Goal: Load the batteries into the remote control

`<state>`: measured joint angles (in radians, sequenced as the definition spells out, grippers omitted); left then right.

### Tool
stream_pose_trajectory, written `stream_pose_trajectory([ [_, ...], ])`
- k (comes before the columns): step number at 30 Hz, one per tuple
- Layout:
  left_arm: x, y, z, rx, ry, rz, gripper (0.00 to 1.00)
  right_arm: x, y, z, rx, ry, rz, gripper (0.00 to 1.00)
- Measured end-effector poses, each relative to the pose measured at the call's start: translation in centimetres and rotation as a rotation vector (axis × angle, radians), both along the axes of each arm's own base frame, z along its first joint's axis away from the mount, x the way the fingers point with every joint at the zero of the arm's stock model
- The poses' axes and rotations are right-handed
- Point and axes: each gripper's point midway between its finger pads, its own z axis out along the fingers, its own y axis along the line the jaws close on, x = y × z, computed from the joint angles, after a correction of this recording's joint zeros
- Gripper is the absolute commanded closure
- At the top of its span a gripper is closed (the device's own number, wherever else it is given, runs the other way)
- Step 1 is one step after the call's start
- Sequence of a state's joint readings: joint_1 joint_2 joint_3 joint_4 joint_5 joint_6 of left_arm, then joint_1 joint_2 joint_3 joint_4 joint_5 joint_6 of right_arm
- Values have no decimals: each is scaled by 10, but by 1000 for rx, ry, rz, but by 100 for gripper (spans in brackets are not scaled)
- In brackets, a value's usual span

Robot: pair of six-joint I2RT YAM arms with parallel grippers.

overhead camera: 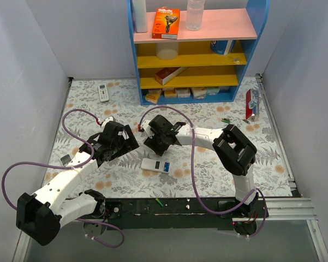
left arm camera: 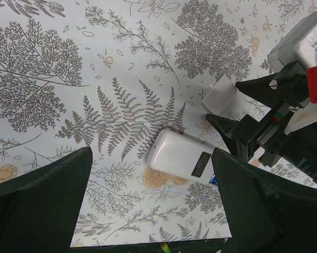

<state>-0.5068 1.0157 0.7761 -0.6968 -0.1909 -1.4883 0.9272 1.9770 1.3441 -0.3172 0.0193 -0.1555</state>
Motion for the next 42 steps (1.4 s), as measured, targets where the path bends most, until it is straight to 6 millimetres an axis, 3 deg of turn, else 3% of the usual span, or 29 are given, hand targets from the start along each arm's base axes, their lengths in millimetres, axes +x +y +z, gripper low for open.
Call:
stream_pose_trajectory([
  [11,0,0,-1,1,1,-4,2,-8,-12,0,-12,2,-1,61],
  [21,-1,-14,-9,-27,24,-81,2,-30,-58,-1,-58,20,-10,69],
  [26,-7,-21,-26,-35,72,-132,2,-45,-82,10,-69,21,5,69],
  [34,-18,-32,-52,-47,186,-197,10,-56,-77,60,46,-46,110,69],
  [42,-23,-36,-67,-48,248,-225,21,-85,-66,46,2,-18,273,69],
])
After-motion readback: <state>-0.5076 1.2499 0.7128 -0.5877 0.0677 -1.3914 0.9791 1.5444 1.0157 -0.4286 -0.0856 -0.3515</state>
